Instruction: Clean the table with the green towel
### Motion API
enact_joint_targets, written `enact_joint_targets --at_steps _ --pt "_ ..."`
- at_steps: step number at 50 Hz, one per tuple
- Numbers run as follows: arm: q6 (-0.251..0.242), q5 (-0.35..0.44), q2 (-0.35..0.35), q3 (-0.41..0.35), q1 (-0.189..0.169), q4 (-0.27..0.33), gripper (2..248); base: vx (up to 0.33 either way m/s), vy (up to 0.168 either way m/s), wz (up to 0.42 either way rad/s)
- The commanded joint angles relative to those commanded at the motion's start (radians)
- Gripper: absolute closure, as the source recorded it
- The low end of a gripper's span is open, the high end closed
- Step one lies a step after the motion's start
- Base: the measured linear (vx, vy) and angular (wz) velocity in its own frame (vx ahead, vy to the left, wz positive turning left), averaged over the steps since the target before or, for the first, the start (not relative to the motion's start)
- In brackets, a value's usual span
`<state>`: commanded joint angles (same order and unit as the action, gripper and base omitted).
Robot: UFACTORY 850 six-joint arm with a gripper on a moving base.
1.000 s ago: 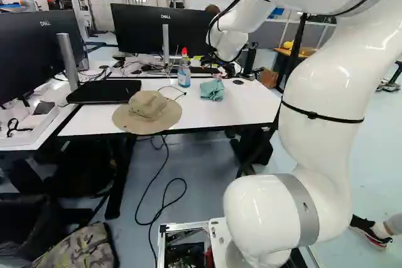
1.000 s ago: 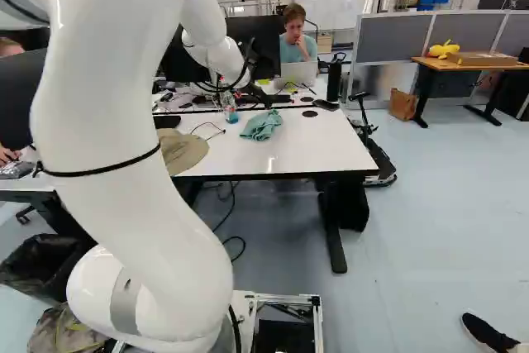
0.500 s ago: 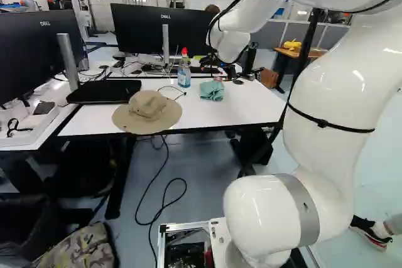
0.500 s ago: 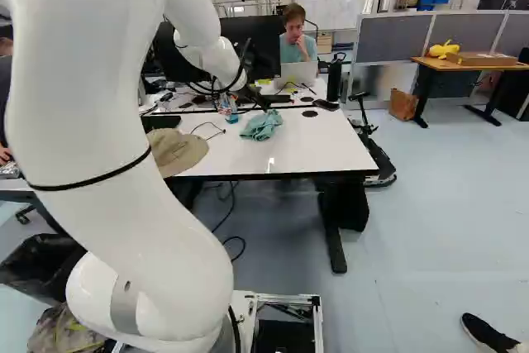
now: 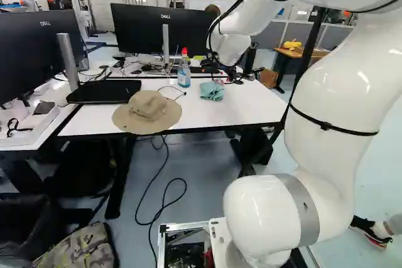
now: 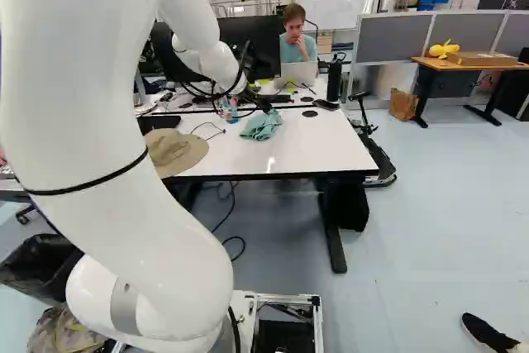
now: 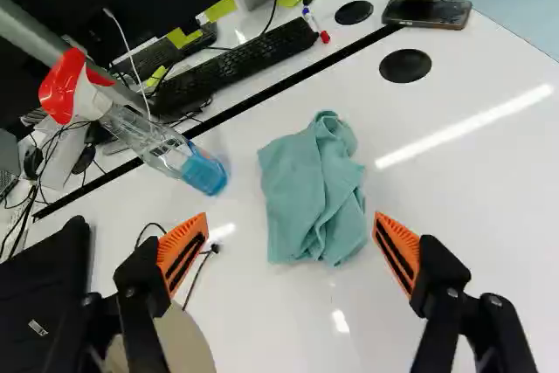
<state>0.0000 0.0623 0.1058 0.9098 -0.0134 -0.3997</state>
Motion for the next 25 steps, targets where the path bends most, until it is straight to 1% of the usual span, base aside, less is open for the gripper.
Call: enact_joint_targets --at_steps 13,25 --pt "0.000 0.058 -0.028 -0.059 0.001 0.029 3 0.000 0.000 0.000" --pt "0.000 0.128 -0.061 -0.130 0.002 0.063 3 0.000 0.000 0.000"
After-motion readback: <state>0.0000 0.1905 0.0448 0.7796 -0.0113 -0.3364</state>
